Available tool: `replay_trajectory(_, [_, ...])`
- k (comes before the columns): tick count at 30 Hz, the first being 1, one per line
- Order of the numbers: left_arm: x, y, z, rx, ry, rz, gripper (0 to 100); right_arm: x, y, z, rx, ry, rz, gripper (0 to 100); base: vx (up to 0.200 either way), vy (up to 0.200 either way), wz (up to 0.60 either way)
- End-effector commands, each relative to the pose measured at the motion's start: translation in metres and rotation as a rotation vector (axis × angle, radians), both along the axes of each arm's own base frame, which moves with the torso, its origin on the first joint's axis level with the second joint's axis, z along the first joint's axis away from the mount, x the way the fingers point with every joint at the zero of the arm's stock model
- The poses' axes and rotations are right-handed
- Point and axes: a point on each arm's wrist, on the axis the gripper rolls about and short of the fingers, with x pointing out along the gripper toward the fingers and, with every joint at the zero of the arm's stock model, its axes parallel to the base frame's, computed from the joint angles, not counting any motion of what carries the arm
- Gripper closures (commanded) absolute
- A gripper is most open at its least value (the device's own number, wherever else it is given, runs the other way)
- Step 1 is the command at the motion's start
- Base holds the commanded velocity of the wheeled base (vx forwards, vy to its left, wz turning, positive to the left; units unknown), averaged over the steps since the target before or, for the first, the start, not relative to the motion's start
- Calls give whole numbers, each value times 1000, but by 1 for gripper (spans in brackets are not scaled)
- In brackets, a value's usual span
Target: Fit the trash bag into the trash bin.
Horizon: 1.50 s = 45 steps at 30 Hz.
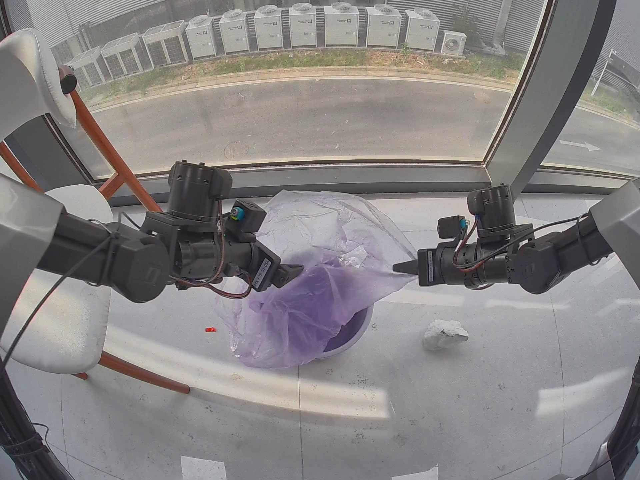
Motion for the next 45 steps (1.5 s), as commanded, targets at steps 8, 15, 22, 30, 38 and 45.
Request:
replay_trajectory(8, [57,-22,-49,16,10,5,0,46,-28,-34,21,-62,-95,100,0,0,0])
replay_trajectory(15, [59,-13,-71,99,38,-16,0,30,-27,-44,-1,-2,-78,100,0,0,0])
replay_trajectory(22, [31,-3,-87,166,69,-66,0,-1,-18,-74,-51,35,-10,100,0,0,0])
replay_trajectory(30, [57,-2,-42,81,-80,-14,0,8,-10,-72,41,-104,-32,100,0,0,0])
replay_trajectory(38, [56,-5,-7,2,-151,8,0,23,-18,-34,137,-160,-106,100,0,0,0])
replay_trajectory(45, [53,-5,-4,-15,-147,11,0,22,-21,-32,150,-155,-130,100,0,0,0])
